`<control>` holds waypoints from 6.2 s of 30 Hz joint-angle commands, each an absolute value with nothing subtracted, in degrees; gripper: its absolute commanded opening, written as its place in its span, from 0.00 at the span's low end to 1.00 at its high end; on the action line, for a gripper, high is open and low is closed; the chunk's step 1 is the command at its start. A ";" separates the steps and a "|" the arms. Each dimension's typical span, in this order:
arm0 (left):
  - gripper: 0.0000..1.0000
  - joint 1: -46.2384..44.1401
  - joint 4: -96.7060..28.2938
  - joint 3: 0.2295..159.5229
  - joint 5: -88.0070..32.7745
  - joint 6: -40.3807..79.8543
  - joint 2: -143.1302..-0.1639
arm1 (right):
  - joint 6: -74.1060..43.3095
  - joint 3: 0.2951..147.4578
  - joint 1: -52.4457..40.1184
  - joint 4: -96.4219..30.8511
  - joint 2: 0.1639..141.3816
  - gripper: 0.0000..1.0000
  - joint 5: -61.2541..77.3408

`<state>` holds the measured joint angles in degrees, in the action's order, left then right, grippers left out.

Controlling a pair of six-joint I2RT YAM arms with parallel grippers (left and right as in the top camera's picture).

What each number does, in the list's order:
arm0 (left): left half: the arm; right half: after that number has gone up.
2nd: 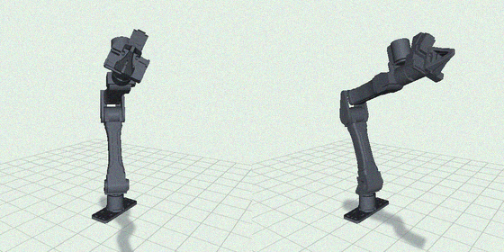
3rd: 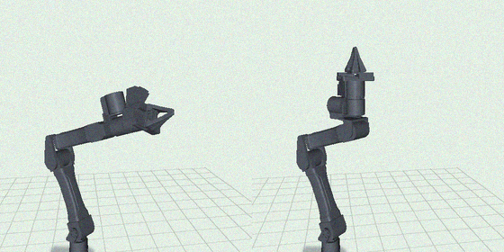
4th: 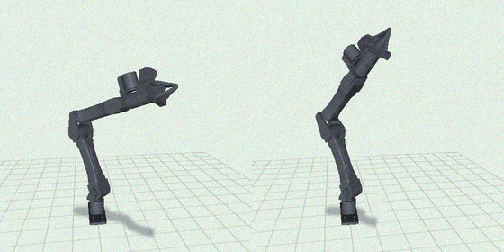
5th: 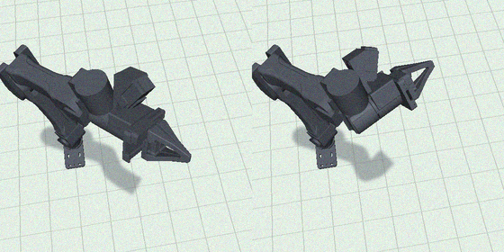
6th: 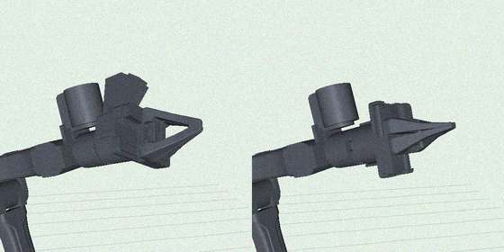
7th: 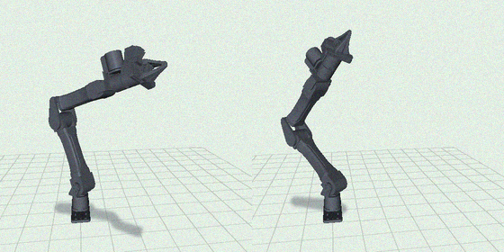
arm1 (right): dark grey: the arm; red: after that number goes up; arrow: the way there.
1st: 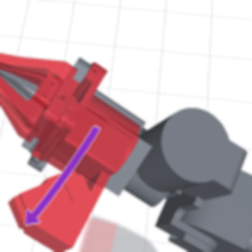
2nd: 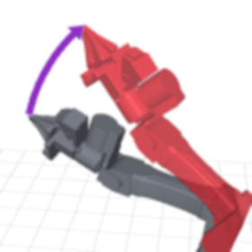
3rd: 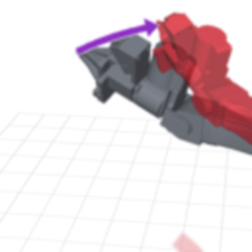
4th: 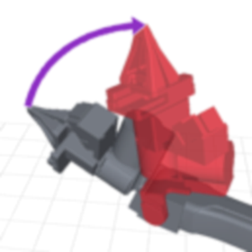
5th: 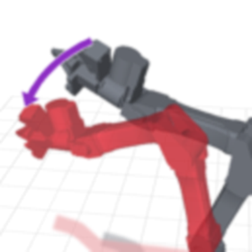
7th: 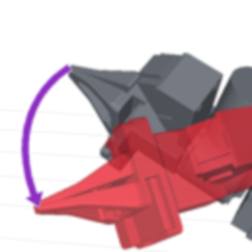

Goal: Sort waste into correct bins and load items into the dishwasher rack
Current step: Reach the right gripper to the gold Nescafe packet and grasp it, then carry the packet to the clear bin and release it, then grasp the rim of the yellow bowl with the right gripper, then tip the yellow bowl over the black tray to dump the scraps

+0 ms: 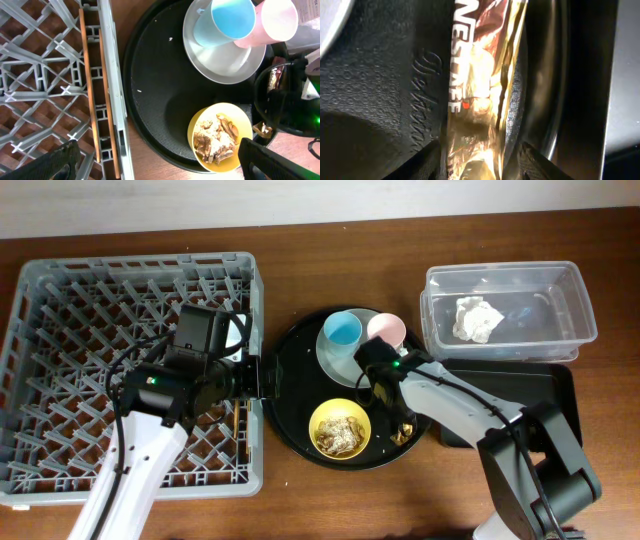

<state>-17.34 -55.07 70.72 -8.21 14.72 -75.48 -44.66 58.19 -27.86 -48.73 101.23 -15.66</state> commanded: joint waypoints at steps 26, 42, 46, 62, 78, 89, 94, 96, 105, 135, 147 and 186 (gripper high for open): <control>0.99 -17.34 -55.00 71.13 -8.60 14.70 -74.89 | -36.45 84.16 -26.02 -63.05 93.30 0.04 -12.45; 0.99 -17.34 -55.00 71.13 -8.60 14.70 -74.89 | -51.99 85.84 7.70 -51.05 101.08 0.59 -8.08; 0.99 -17.34 -55.00 71.13 -8.60 14.70 -74.89 | -30.94 90.21 8.54 -57.39 97.32 0.72 1.39; 0.99 -5.91 -52.29 71.22 1.30 19.90 -74.59 | -16.03 82.65 -38.54 -68.86 88.51 0.49 12.88; 0.99 6.70 -55.37 71.20 1.32 19.88 -74.61 | -26.04 58.41 -55.29 -30.63 94.83 0.35 -1.02; 0.99 6.66 -55.37 71.20 1.32 19.88 -74.61 | -27.31 58.43 -55.07 -32.82 98.74 0.08 -6.57; 0.99 6.66 -55.37 71.20 1.32 19.88 -74.61 | -25.76 61.17 -54.94 -37.21 96.60 0.04 -6.61; 0.99 6.66 -55.37 71.20 1.32 19.88 -74.61 | -25.78 64.69 -54.96 -41.98 94.32 0.04 -8.19; 0.99 6.66 -55.37 71.20 1.32 19.88 -74.61 | -25.67 71.00 -41.36 -64.07 82.41 0.04 -11.00; 0.99 6.66 -55.37 71.20 1.32 19.88 -74.61 | 18.44 47.72 45.41 -41.80 92.40 0.04 79.35; 0.99 6.66 -55.37 71.20 1.32 19.88 -74.61 | 9.28 45.76 51.07 -46.81 93.36 0.04 88.92; 0.99 6.66 -55.37 71.20 1.32 19.88 -74.61 | -24.40 80.14 -31.75 -72.73 82.78 0.04 8.25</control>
